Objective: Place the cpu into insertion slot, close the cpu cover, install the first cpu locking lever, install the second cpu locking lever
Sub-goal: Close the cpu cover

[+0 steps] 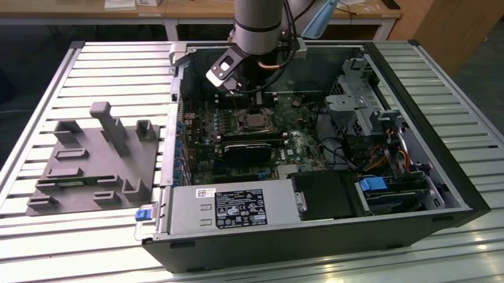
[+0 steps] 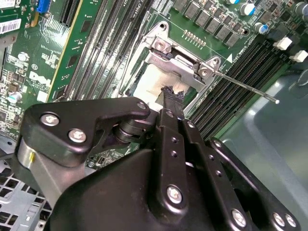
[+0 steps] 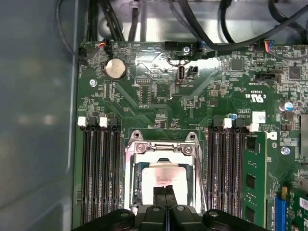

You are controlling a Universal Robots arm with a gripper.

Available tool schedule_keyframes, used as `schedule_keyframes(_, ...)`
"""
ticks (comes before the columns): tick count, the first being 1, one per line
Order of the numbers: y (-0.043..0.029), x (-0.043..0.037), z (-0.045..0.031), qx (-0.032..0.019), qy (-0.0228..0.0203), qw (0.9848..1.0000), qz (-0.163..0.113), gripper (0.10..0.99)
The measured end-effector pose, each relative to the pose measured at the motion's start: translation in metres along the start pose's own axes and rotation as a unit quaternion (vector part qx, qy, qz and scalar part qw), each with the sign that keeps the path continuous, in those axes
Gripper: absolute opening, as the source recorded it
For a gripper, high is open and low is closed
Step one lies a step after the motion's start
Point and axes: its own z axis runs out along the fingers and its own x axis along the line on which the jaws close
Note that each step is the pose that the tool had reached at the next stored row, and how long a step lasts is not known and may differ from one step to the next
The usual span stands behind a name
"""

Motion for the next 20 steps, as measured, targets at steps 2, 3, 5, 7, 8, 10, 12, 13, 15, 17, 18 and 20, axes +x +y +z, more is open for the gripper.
schedule_keyframes(2,0.0000,0.0000,0.0001,0.0006,0.0007,0.9998,-0.018,0.102)
schedule_keyframes(3,0.0000,0.0000,0.0001,0.0010,0.0010,0.9996,-0.027,0.102)
schedule_keyframes(5,0.0000,0.0000,0.0002,0.0017,0.0015,0.9990,-0.045,0.102)
schedule_keyframes(7,0.0000,0.0000,0.0003,0.0024,0.0021,0.9980,-0.063,0.102)
schedule_keyframes(8,0.0000,0.0000,0.0003,0.0028,0.0024,0.9974,-0.072,0.102)
schedule_keyframes(10,0.0000,0.0000,0.0004,0.0034,0.0030,0.9959,-0.090,0.102)
schedule_keyframes(12,0.0000,-0.0001,0.0005,0.0042,0.0036,0.9941,-0.108,0.102)
schedule_keyframes(13,0.0000,-0.0001,0.0005,0.0045,0.0039,0.9931,-0.117,0.102)
schedule_keyframes(15,0.0000,-0.0001,0.0006,0.0052,0.0044,0.9908,-0.135,0.102)
schedule_keyframes(17,0.0000,-0.0001,0.0007,0.0059,0.0051,0.9882,-0.153,0.102)
schedule_keyframes(18,0.0000,-0.0001,0.0007,0.0063,0.0054,0.9866,-0.163,0.102)
schedule_keyframes(20,0.0000,-0.0001,0.0008,0.0070,0.0060,0.9836,-0.180,0.102)
